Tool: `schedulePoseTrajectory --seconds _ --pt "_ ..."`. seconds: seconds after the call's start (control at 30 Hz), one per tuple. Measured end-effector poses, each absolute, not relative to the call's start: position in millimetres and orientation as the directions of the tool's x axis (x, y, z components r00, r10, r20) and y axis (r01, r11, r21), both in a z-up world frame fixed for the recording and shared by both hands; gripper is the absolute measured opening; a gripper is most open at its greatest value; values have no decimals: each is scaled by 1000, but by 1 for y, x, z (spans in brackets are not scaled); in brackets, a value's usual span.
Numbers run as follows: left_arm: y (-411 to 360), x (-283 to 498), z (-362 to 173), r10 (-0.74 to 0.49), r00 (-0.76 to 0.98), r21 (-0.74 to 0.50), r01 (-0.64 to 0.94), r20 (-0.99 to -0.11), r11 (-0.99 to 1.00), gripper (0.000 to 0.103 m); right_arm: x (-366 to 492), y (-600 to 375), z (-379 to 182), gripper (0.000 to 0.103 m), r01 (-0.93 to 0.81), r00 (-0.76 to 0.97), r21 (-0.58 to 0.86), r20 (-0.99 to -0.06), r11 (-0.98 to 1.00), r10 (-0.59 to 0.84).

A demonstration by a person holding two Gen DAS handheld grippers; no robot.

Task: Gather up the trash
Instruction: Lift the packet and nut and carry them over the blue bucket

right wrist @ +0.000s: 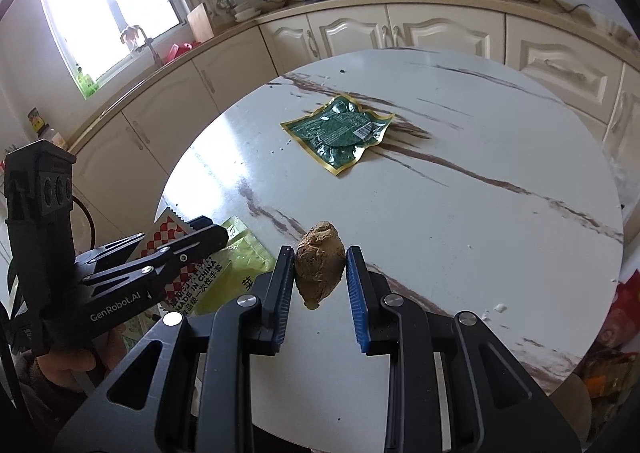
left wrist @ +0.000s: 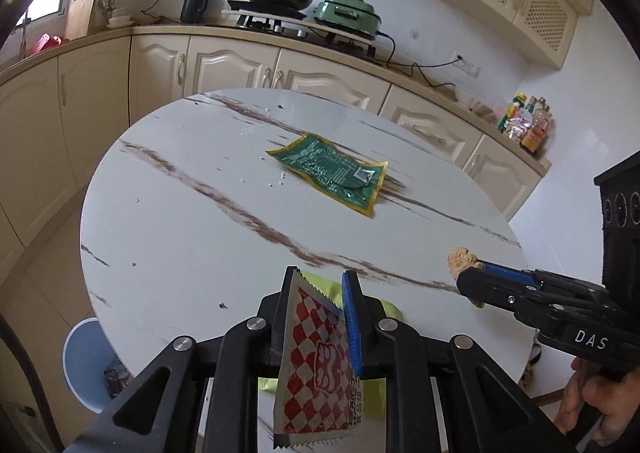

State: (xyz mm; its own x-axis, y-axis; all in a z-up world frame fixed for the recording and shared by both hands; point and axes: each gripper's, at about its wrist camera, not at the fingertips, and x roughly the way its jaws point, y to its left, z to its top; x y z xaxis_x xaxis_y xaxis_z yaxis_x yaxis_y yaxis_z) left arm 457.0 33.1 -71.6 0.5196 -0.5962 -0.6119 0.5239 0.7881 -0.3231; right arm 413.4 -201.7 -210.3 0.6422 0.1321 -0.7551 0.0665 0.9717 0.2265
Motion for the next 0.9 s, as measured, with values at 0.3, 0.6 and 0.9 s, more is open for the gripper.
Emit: schedulePoseTrajectory --seconds 0.3,0.6,0.9 --pt "30 454 -78 -681 469 -421 547 -562 724 0 415 -203 -212 25 59 665 237 -734 970 139" --pt "69 446 -52 -684 539 -444 521 -492 729 0 420 -174 -175 25 -2 727 222 -669 975 154" --pt "207 430 -44 -521 693 -381 365 -498 849 0 466 -41 -161 25 -266 675 240 -646 934 358"
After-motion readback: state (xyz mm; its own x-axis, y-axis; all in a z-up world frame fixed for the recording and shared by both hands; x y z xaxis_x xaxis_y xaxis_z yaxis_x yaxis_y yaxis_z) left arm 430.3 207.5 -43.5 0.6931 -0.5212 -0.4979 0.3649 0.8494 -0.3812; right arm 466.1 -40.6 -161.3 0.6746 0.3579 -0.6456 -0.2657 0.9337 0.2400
